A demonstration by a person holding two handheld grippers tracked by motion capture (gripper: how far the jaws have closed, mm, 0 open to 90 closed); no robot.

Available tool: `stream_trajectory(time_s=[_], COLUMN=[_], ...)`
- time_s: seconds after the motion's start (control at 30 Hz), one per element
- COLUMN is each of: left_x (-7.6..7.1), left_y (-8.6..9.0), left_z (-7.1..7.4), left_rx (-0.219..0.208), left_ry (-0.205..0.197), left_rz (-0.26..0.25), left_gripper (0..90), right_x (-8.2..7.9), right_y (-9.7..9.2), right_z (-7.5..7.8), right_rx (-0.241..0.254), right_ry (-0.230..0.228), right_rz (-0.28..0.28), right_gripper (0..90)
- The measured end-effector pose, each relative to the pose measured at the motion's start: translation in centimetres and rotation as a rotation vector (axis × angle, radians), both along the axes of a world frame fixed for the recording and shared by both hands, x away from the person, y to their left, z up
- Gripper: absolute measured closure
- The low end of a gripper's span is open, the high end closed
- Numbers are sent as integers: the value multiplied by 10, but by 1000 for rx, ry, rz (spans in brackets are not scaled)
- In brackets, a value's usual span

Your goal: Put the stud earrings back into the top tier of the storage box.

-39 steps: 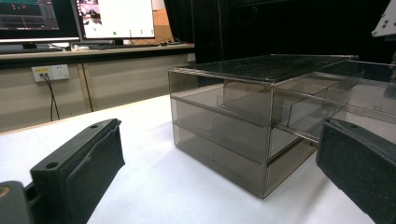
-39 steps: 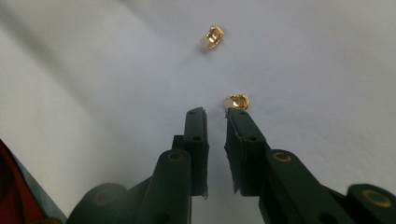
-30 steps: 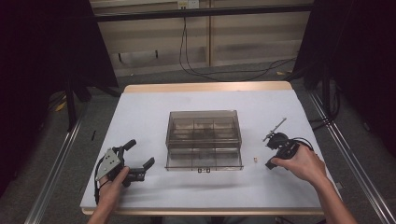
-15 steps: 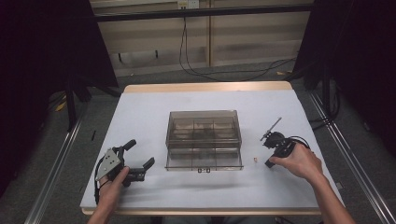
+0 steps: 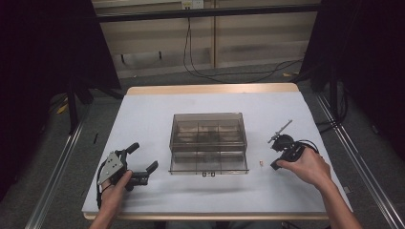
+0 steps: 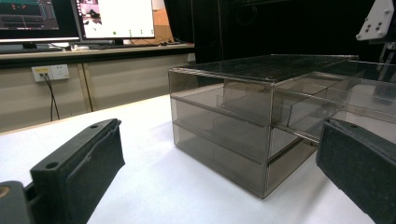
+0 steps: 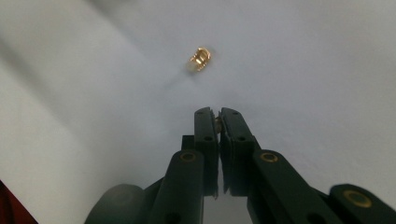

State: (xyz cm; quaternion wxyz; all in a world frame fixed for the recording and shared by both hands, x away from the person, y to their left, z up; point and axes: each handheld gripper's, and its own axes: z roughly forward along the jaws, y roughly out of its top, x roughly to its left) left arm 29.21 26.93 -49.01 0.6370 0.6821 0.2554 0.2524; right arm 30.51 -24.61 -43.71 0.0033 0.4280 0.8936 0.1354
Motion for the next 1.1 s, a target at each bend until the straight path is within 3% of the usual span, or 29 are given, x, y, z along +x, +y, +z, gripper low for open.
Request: stream_trajectory(time_s=[0.23, 0.5, 0.73, 0.83, 1.1], left_x=[0, 0, 0, 0, 0], left_y=[0, 0, 0, 0, 0], left_z=[0, 0, 0, 0, 0], left_rx=[0, -1, -2, -2, 0], left_ry=[0, 4, 2, 4, 1], left_rz=[0, -2, -1, -3, 0], left_gripper=[7, 7, 7, 7, 7], right_x=[-9, -19, -25, -26, -24], right_y=[1, -1, -2, -3, 1], right_z=[8, 22, 41, 48, 66], right_rx=[78, 168, 235, 268, 287], right_ry=[-70, -118, -174, -200, -255], right_rz=[2, 34, 42, 70, 100], right_gripper=[862, 862, 861, 860, 861])
